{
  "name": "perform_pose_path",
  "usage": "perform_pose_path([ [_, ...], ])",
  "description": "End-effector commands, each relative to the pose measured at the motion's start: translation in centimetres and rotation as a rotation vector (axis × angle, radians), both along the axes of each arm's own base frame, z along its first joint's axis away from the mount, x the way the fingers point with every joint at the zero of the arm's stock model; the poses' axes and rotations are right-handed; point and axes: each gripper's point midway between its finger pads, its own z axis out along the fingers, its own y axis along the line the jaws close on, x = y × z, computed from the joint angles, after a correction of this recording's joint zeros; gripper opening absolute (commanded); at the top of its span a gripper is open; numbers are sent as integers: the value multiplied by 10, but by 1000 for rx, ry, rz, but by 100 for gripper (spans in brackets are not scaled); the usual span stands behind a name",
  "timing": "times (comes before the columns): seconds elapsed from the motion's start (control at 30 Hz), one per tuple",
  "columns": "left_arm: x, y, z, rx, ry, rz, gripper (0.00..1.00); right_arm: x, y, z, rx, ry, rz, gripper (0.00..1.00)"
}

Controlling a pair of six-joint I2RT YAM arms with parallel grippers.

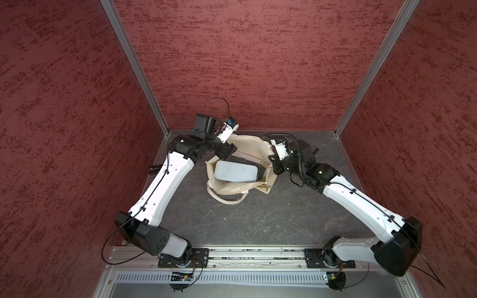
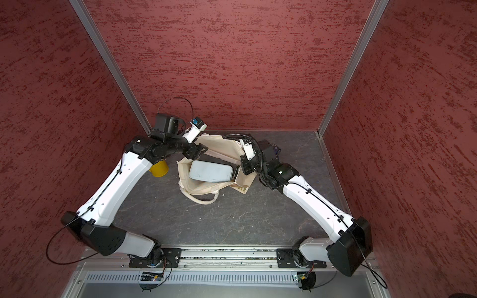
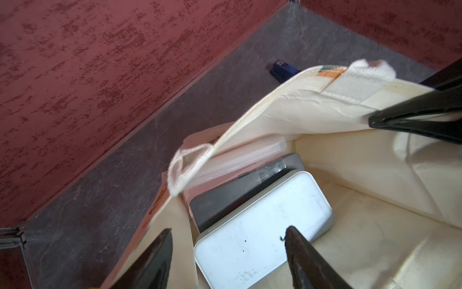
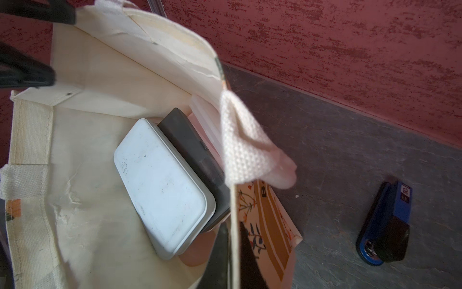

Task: Take out the pencil case from the canvas bag
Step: Pick up the canvas bag from the center of the board.

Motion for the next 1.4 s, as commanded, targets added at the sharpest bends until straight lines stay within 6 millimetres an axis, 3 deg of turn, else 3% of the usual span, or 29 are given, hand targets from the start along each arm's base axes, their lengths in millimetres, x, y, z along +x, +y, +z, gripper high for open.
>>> perform_pose_path([
  [0.0,11,-1,15,85,-80,-53,70,-5,5,14,10,-68,51,0],
  [0.2,22,-5,17,151,-151,-107,66,-12,5,0,-31,-48,92,0],
  [0.43,-22,-15,50,38,-294,-337,68,-14,3,-6,-51,-28,90,0],
  [0.6,-18,-9,61,6,-345,-360,70,-15,2,-6,-46,-21,82,0],
  [0.9,16,-29,21,98,-200,-384,70,-20,-1,-7,-55,-23,88,0],
  [1.13,17,-40,-5,129,-137,-442,63,-22,-4,4,-52,-58,80,0],
  [1.3,20,-38,-24,161,-92,-442,46,-22,-5,19,-31,-107,72,0],
  [1.37,21,-36,-29,175,-77,-432,34,-20,-6,22,-32,-123,69,0],
])
